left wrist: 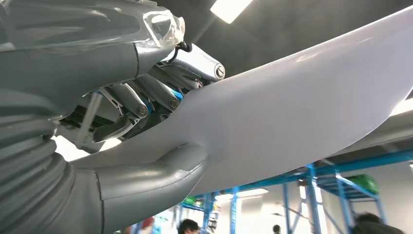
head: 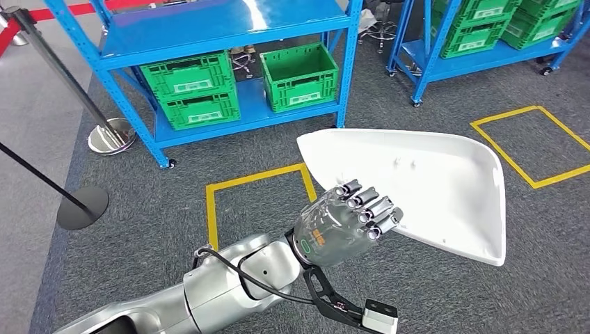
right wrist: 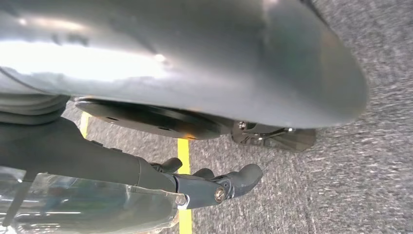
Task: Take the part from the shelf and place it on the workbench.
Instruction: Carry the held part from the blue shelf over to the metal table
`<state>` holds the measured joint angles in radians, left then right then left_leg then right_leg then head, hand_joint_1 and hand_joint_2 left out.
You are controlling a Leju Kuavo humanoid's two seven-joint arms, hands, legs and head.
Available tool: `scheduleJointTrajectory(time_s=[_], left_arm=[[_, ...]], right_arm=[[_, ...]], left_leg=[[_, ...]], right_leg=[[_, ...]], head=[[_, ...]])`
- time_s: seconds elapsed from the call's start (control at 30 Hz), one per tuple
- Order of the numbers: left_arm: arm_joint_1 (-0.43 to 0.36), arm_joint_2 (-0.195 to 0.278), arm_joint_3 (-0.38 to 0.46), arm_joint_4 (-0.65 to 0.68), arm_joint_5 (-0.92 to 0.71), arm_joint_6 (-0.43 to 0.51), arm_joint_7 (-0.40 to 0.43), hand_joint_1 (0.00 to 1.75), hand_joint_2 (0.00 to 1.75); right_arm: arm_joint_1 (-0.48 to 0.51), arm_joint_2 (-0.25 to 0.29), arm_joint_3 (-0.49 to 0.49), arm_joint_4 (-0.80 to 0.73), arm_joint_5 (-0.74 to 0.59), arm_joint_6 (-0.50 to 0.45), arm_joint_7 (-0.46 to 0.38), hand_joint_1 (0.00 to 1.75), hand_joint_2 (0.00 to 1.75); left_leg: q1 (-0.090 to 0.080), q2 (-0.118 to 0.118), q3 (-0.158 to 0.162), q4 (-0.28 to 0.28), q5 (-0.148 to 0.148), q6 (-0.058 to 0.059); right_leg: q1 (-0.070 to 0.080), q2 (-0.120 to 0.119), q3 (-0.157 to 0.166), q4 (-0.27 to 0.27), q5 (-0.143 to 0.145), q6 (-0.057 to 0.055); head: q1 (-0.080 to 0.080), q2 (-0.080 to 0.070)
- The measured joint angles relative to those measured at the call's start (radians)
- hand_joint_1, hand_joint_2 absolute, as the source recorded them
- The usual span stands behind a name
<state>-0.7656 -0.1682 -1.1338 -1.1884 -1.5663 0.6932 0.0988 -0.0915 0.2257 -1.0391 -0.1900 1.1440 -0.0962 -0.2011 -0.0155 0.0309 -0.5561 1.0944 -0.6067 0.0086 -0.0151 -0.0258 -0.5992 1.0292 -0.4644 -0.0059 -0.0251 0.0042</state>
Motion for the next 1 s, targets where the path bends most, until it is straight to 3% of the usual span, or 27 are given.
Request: scheduleJointTrajectory(time_s=[0.03,0.07,0.1,0.13,0.2,0.27,0.3,0.33,0.4,0.47,0.53,0.57,0.63,0.67,0.73,0.8,0.83,0.9,0.93,1.0], left_arm=[[0.005,0.001,0.0,0.0,0.0,0.0,0.001,1.75,1.75],[0.012,0.002,-0.001,0.0,0.0,0.001,0.003,1.75,1.75],[0.021,0.003,-0.002,-0.001,0.0,0.001,0.006,1.75,1.75],[0.028,0.003,-0.004,-0.001,0.0,0.001,0.01,1.75,1.75],[0.033,0.002,-0.007,-0.003,0.0,0.001,0.019,1.75,1.75],[0.033,-0.001,-0.008,-0.006,0.0,0.001,0.024,1.75,1.75],[0.032,-0.002,-0.009,-0.008,0.0,0.001,0.025,1.75,1.75],[0.032,-0.002,-0.009,-0.009,0.0,0.001,0.027,1.75,1.75],[0.031,-0.004,-0.011,-0.011,0.0,0.001,0.037,1.75,1.75],[0.028,-0.008,-0.014,-0.016,0.0,0.001,0.056,1.75,1.75],[0.024,-0.008,-0.016,-0.021,0.0,-0.001,0.073,1.75,1.75],[0.023,-0.007,-0.018,-0.024,0.0,-0.004,0.078,1.75,1.75],[0.024,-0.004,-0.021,-0.029,0.0,-0.015,0.081,1.75,1.75],[0.024,-0.004,-0.022,-0.032,0.0,-0.021,0.08,1.75,1.75],[0.024,-0.004,-0.022,-0.041,0.0,-0.029,0.073,1.75,1.75],[0.027,-0.005,-0.017,-0.054,0.0,-0.038,0.047,1.75,1.75],[0.031,-0.006,-0.012,-0.061,0.0,-0.043,0.029,1.75,1.75],[0.043,-0.011,0.002,-0.074,0.0,-0.048,-0.008,1.75,1.75],[0.049,-0.016,0.011,-0.08,0.0,-0.049,-0.025,1.75,1.75],[0.062,-0.024,0.032,-0.092,0.0,-0.048,-0.058,1.75,1.75]], right_arm=[[-0.002,-0.001,0.0,0.0,0.002,-0.002,0.003,0.0,0.0],[-0.003,-0.003,0.0,0.0,0.004,-0.005,0.005,0.0,0.0],[-0.002,-0.006,0.0,0.0,0.006,-0.007,0.009,0.0,0.0],[-0.001,-0.009,0.0,0.0,0.008,-0.009,0.011,0.0,0.0],[0.0,-0.015,0.0,0.0,0.01,-0.012,0.013,0.0,0.0],[-0.002,-0.017,0.0,0.0,0.011,-0.013,0.013,0.0,0.0],[-0.004,-0.017,0.0,0.0,0.011,-0.013,0.013,0.0,0.0],[-0.004,-0.017,0.0,0.0,0.012,-0.014,0.013,0.0,0.0],[-0.003,-0.02,0.0,0.0,0.012,-0.017,0.013,0.0,0.0],[-0.002,-0.023,0.0,0.0,0.011,-0.024,0.013,0.0,0.0],[-0.003,-0.027,0.0,0.0,0.008,-0.029,0.015,0.0,0.0],[-0.003,-0.029,0.0,0.0,0.007,-0.031,0.015,0.0,0.0],[-0.002,-0.033,0.0,0.0,0.005,-0.032,0.017,0.0,0.0],[-0.001,-0.035,0.0,0.0,0.005,-0.032,0.018,0.0,0.0],[0.0,-0.039,0.0,0.0,0.008,-0.03,0.022,0.0,0.0],[-0.001,-0.041,0.0,0.0,0.012,-0.029,0.025,0.0,0.0],[-0.001,-0.042,0.0,0.0,0.012,-0.028,0.026,0.0,0.0],[0.002,-0.045,0.0,0.0,0.01,-0.028,0.026,0.0,0.0],[0.003,-0.046,0.0,0.0,0.008,-0.028,0.026,0.0,0.0],[0.003,-0.049,0.0,0.0,0.002,-0.028,0.026,0.0,0.0]], left_leg=[[0.003,-0.022,-0.031,0.067,-0.032,-0.003],[0.004,-0.029,-0.062,0.132,-0.057,-0.004],[0.005,-0.03,-0.084,0.175,-0.066,-0.003],[0.005,-0.031,-0.089,0.181,-0.057,-0.001],[0.005,-0.047,-0.045,0.084,0.01,0.011],[0.005,-0.096,0.017,-0.045,0.062,0.029],[0.003,-0.114,0.033,-0.081,0.071,0.034],[0.002,-0.121,0.037,-0.093,0.07,0.037],[0.001,-0.1,0.039,-0.102,0.08,0.036],[0.007,-0.072,0.04,-0.114,0.095,0.039],[0.008,-0.04,0.036,-0.119,0.103,0.043],[0.008,-0.023,0.032,-0.118,0.104,0.044],[0.007,0.011,0.028,-0.116,0.105,0.044],[0.007,0.027,0.027,-0.115,0.105,0.043],[0.006,0.053,0.026,-0.111,0.102,0.038],[0.001,0.071,0.023,-0.104,0.098,0.028],[-0.002,0.078,0.022,-0.102,0.097,0.023],[-0.002,0.089,0.02,-0.1,0.097,0.015],[0.0,0.076,0.017,-0.094,0.09,0.009],[0.006,0.024,-0.012,-0.031,0.044,-0.002]], right_leg=[[0.0,0.014,-0.004,0.0,0.004,-0.004],[0.0,0.028,-0.008,0.0,0.007,-0.007],[0.0,0.042,-0.012,0.0,0.01,-0.008],[0.0,0.057,-0.014,0.0,0.013,-0.007],[0.002,0.086,-0.017,0.0,0.021,-0.004],[0.002,0.11,-0.021,0.0,0.028,0.002],[0.001,0.12,-0.025,0.0,0.033,0.007],[-0.002,0.13,-0.03,-0.001,0.038,0.014],[-0.008,0.148,-0.039,-0.004,0.047,0.029],[-0.005,0.12,-0.059,0.025,0.027,0.039],[-0.001,0.065,-0.106,0.131,-0.039,0.047],[-0.001,0.048,-0.132,0.198,-0.072,0.052],[-0.003,0.034,-0.147,0.264,-0.094,0.058],[-0.003,0.029,-0.125,0.238,-0.08,0.06],[-0.004,-0.003,-0.04,0.103,-0.034,0.059],[-0.001,-0.029,0.016,0.002,-0.009,0.048],[0.001,-0.031,0.021,-0.011,-0.01,0.041],[0.002,-0.01,0.015,-0.01,-0.004,0.027],[0.0,-0.002,0.013,-0.01,-0.001,0.021],[-0.004,0.017,0.007,-0.011,0.006,0.01]], head=[[-0.001,0.0],[-0.001,0.0],[-0.001,0.0],[-0.001,0.0],[-0.001,0.0],[0.0,0.0],[0.0,0.0],[-0.001,0.0],[-0.003,0.0],[0.001,0.0],[0.008,0.0],[0.011,0.0],[0.011,0.0],[0.011,0.0],[0.012,0.0],[0.011,0.0],[0.011,0.0],[0.011,0.0],[0.011,0.0],[0.01,0.0]])
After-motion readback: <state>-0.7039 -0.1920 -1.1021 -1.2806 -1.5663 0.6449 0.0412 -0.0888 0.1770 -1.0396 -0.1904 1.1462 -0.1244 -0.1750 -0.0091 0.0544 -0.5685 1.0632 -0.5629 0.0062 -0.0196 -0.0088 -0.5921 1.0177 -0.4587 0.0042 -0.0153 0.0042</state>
